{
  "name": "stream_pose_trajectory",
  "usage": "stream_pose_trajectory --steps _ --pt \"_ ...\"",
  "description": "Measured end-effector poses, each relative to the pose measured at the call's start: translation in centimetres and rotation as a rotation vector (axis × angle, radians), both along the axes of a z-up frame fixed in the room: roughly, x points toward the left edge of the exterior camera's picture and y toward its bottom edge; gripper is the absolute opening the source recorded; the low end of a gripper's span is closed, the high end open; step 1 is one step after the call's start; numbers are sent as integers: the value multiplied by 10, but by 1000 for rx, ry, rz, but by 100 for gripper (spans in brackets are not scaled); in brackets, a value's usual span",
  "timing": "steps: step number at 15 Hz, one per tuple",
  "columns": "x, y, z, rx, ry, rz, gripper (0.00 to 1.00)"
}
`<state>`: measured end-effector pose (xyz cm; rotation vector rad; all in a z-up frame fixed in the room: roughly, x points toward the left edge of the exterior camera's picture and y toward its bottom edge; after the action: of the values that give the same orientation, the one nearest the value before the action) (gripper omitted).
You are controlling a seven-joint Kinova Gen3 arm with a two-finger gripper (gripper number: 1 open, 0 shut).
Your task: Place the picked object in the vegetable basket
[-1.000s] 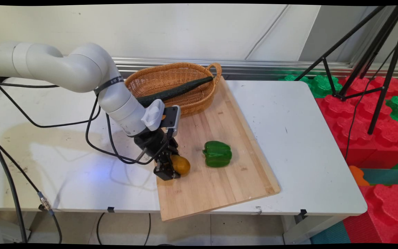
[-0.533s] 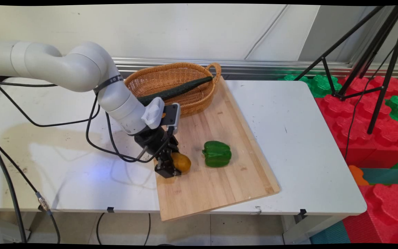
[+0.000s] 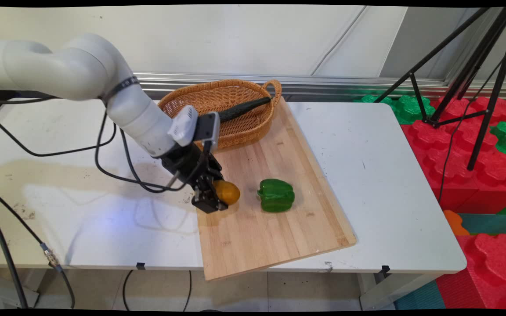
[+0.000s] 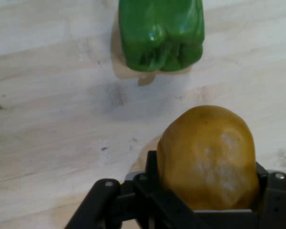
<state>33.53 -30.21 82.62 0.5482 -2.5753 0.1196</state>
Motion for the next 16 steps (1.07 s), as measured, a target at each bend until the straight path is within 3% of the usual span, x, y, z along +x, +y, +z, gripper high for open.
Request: stream_pose_trajectory --steps 8,16 --pt "33 8 53 -14 78 36 0" --pt "74 3 105 -58 143 132 0"
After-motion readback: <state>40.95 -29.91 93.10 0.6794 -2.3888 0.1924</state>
